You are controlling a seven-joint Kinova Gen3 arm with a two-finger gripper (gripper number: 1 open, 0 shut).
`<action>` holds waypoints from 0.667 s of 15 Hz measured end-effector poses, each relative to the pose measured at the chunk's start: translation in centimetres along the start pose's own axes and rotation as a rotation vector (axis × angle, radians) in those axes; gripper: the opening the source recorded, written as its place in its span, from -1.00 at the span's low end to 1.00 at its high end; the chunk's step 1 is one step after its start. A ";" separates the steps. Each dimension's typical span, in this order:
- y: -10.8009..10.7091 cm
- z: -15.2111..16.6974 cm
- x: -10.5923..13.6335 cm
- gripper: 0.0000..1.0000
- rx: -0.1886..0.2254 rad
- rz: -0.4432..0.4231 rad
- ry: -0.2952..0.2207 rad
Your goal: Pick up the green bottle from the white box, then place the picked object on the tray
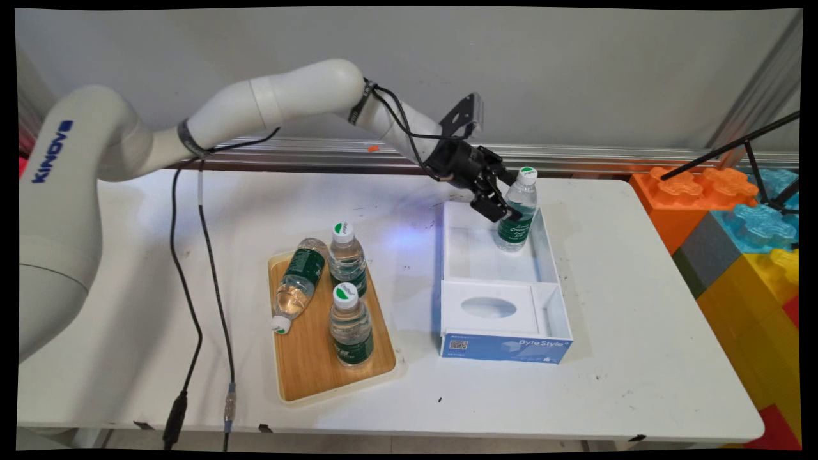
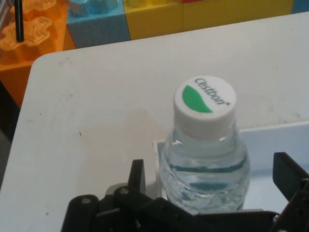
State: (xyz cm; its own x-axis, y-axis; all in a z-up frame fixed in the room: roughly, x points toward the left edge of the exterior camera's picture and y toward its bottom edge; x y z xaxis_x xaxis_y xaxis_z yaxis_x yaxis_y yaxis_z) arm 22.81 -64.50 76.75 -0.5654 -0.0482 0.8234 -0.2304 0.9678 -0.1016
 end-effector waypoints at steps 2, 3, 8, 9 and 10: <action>-0.2 0.5 -0.2 1.00 -0.001 -0.006 0.003; -0.4 0.7 -0.3 1.00 -0.003 -0.009 0.007; -0.5 0.8 -0.7 -1.00 -0.018 -0.004 0.015; -0.4 0.7 -0.7 -1.00 -0.022 -0.001 0.017; -0.4 0.6 -0.7 -1.00 -0.025 0.003 0.020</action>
State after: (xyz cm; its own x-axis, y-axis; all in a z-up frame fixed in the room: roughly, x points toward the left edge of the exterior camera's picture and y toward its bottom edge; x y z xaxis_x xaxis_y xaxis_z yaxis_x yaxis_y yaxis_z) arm 22.83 -64.96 75.87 -0.5500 -0.0409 0.8341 -0.2086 0.9739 -0.0899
